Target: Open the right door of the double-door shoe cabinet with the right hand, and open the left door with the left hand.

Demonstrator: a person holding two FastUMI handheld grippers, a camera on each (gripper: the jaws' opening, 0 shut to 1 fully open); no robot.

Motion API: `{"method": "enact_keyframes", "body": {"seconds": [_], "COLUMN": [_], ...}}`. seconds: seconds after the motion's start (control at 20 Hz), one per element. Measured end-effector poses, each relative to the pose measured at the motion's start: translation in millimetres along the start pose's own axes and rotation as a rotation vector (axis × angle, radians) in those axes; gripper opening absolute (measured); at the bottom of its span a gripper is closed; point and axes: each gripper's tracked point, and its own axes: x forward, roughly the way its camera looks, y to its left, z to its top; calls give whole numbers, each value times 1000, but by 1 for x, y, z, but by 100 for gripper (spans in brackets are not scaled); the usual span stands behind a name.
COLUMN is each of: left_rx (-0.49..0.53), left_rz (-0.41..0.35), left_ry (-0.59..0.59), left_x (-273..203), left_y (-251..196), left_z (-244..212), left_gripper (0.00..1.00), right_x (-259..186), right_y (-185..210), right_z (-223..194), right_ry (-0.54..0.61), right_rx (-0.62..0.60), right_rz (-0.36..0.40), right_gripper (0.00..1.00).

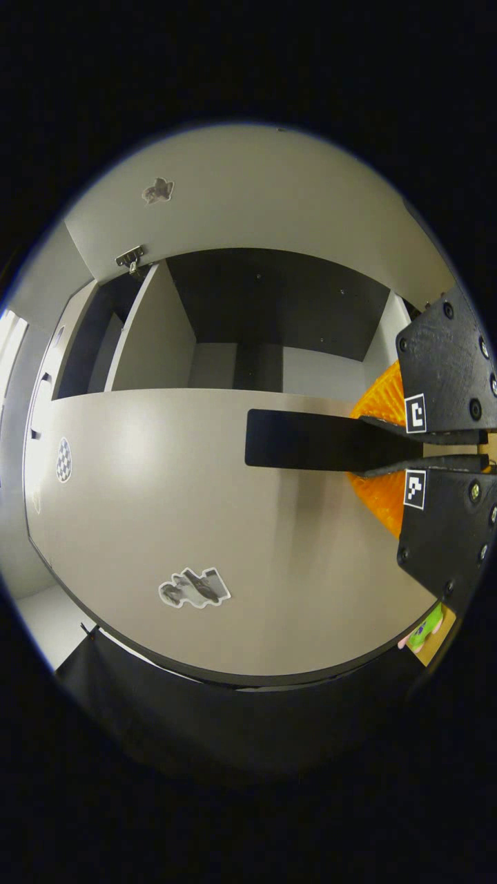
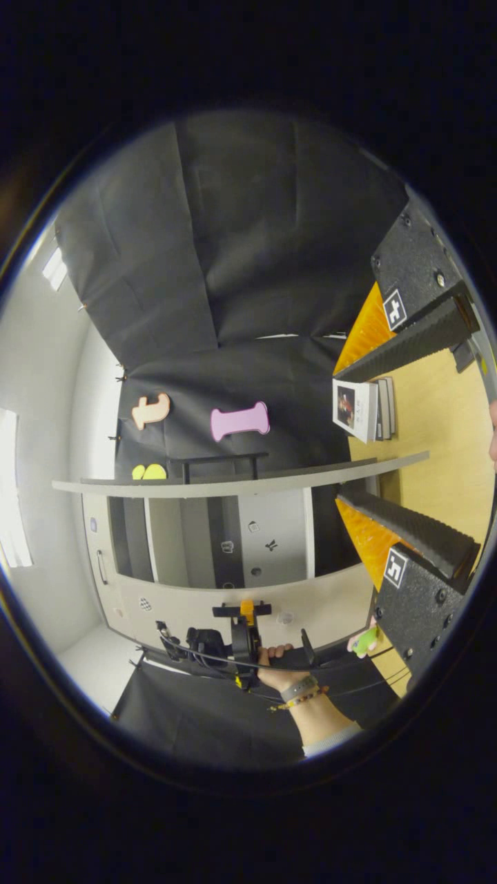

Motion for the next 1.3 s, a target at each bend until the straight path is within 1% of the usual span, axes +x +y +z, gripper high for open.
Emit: {"method": "enact_keyframes", "body": {"seconds": [0.1,0.2,0.35,0.45,0.75,0.9,0.95,1.0,1.25,1.3], "left_rx": [20,30,19,12,46,38,37,43,37,35], "left_rz": [11,-2,-36,-28,37,103,126,148,235,229], "left_ry": [0,10,18,21,2,-12,-12,-19,-25,-31], "left_x": [-14,-30,-61,-77,-126,-147,-151,-157,-167,-168], "left_y": [1,1,7,16,58,94,103,112,163,170], "left_z": [2,3,6,6,13,17,17,18,17,19], "left_gripper": [5,5,5,5,4,4,3,3,2,1], "right_x": [-4,-7,-5,-3,5,10,12,12,16,15], "right_y": [6,12,22,31,71,89,95,101,119,121], "right_z": [0,1,2,2,5,8,9,9,13,12], "right_ry": [-1,-5,-8,-6,-13,-19,-18,-19,-41,-41], "right_rx": [-10,-19,-26,-30,-62,-74,-76,-78,-85,-89], "right_rz": [9,22,41,61,134,163,171,183,202,202], "right_gripper": [99,99,99,99,99,99,96,99,99,99]}}
